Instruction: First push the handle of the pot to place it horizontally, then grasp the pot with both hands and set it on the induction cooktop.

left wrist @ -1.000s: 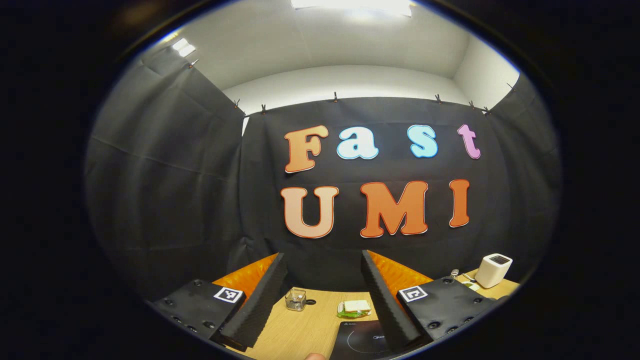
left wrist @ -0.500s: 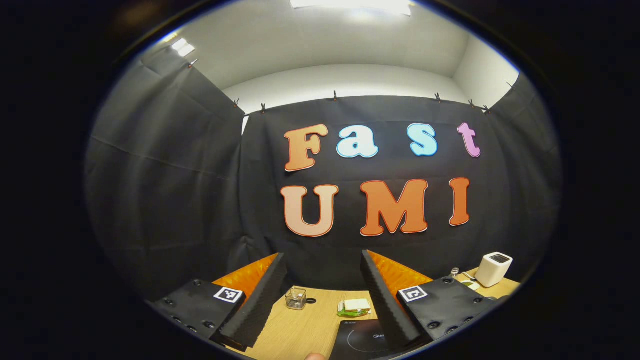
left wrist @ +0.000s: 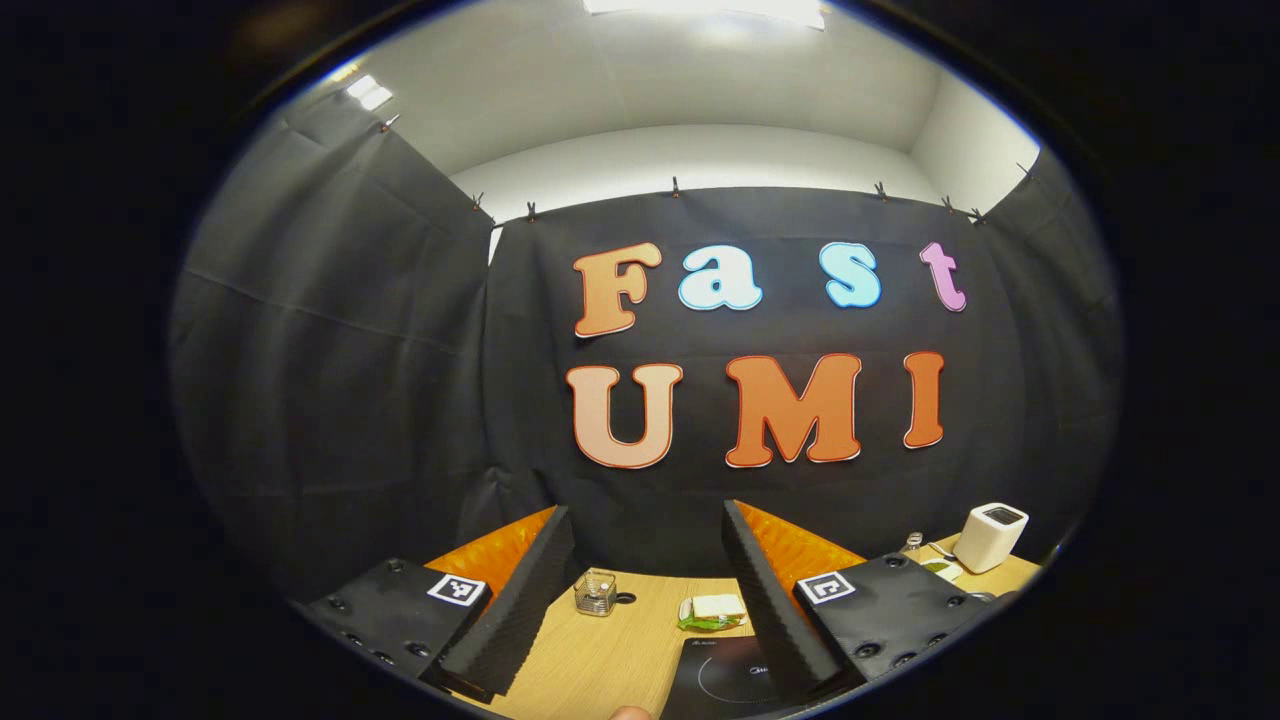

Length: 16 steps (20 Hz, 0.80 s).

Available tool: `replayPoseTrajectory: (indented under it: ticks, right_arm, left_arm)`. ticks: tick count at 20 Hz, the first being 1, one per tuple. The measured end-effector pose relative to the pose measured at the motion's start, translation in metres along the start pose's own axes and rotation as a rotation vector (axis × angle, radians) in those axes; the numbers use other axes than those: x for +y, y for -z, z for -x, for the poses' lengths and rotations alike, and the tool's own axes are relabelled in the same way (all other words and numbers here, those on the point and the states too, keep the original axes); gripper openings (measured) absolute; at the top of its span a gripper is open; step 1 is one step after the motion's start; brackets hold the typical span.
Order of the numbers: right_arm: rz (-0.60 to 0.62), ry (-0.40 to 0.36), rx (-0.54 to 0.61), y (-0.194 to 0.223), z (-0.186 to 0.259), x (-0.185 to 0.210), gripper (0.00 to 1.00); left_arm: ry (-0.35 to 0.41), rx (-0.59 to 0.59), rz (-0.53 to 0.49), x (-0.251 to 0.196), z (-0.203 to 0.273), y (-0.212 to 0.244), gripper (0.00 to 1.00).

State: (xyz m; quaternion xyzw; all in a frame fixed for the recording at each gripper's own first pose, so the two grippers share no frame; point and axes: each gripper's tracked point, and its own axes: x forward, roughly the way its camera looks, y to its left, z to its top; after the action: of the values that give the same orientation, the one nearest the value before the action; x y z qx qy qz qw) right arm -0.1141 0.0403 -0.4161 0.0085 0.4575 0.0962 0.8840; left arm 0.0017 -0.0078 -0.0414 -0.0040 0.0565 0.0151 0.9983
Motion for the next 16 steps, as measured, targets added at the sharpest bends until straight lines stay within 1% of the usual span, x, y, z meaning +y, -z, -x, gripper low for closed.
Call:
replayPoseTrajectory:
  ticks: [2, 6, 11, 16]
  right_arm:
    - [-0.013, -0.014, 0.011, 0.002, 0.000, 0.002, 0.00]
    - [-0.023, -0.006, 0.006, -0.001, -0.004, -0.003, 0.00]
    - [-0.044, 0.017, 0.000, -0.007, -0.008, -0.017, 0.00]
    - [-0.068, 0.044, -0.004, -0.009, -0.010, -0.032, 0.00]
  left_arm:
    - [0.003, 0.001, 0.000, -0.003, -0.001, 0.001, 0.99]
    - [0.005, 0.004, -0.005, -0.005, -0.001, 0.002, 0.99]
    - [-0.002, 0.009, -0.006, -0.003, -0.004, 0.002, 0.98]
    - [-0.001, 0.023, -0.005, -0.003, -0.007, 0.010, 0.99]
